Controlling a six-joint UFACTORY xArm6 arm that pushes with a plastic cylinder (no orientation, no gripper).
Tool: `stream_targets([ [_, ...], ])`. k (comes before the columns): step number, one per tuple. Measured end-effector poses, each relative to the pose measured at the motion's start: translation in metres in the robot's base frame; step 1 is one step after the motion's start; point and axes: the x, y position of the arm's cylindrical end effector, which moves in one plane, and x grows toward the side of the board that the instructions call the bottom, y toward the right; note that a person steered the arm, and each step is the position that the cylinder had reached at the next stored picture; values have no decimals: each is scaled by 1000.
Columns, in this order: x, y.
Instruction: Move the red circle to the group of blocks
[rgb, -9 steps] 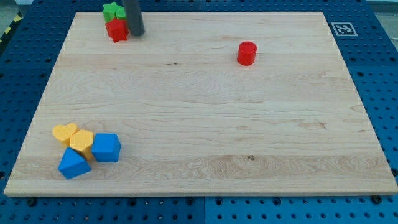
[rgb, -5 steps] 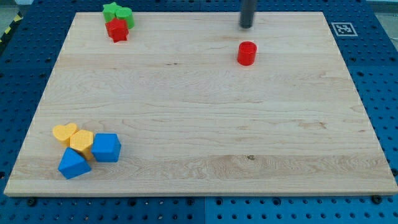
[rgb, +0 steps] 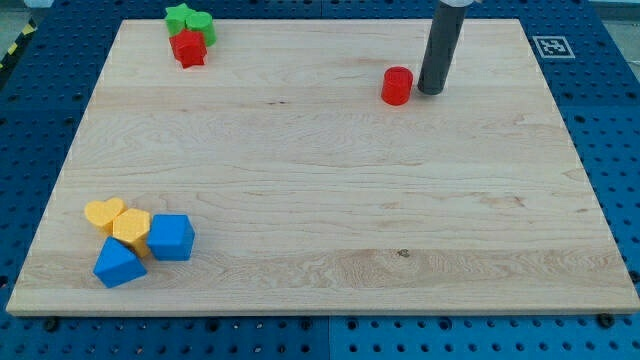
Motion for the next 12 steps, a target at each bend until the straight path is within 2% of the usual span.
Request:
stream_targets([
  [4, 5, -4],
  [7, 4, -71],
  [9, -9, -132],
  [12, -50, -140],
])
